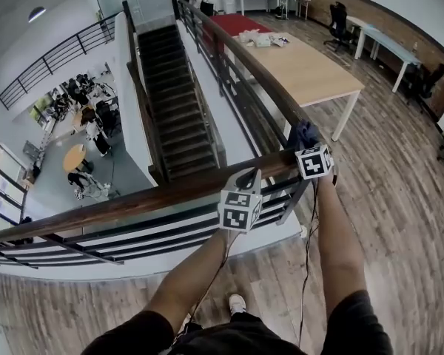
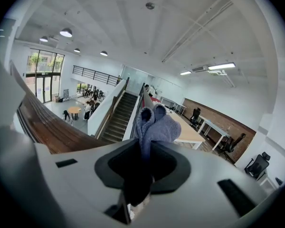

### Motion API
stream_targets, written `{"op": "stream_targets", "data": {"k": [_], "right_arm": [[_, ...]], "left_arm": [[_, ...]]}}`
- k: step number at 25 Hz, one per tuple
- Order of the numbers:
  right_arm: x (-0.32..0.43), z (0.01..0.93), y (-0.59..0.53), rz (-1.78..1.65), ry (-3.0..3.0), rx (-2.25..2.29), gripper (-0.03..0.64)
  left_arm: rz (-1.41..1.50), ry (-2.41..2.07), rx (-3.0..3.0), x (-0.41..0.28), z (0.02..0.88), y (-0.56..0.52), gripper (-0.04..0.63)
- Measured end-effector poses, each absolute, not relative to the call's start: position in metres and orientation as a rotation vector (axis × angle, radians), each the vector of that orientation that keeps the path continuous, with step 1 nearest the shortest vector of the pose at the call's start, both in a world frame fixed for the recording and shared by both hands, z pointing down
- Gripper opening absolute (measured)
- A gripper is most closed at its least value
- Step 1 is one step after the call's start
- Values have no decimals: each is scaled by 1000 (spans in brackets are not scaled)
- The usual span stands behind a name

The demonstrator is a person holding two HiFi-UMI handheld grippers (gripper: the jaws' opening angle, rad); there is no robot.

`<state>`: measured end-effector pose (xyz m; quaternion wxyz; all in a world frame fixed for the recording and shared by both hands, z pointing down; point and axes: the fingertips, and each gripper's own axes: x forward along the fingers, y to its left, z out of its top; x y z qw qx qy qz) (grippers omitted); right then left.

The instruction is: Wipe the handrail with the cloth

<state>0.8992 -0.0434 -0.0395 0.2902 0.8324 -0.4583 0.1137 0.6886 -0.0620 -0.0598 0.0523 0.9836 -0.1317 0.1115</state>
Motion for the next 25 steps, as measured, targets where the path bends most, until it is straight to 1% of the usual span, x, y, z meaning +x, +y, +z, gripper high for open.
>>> {"op": "stream_targets", "data": {"k": [2, 4, 10, 14, 17, 21, 25], "right_arm": [[892, -52, -42, 262, -1244, 2297, 67], [868, -65, -43, 206, -1304, 2371, 67], [711, -78, -83, 70, -1532, 2419, 67], [583, -88, -118, 9, -1739, 2356, 67], [475, -81, -142, -3, -1896, 2278, 67], [336, -31, -181, 102, -2046, 2204, 67], [234, 20, -230, 234, -2169, 2055, 67]], "left_arm": [[327, -414, 2993, 678, -61, -68, 3], [303, -439, 2973, 661, -61, -75, 3], [199, -632, 2917, 557, -61, -125, 3], [192, -809, 2857, 453, -53, -167, 3], [222, -942, 2781, 361, -28, -195, 3], [265, -1137, 2649, 225, 23, -239, 3], [307, -1357, 2557, 108, 52, -281, 3]]}}
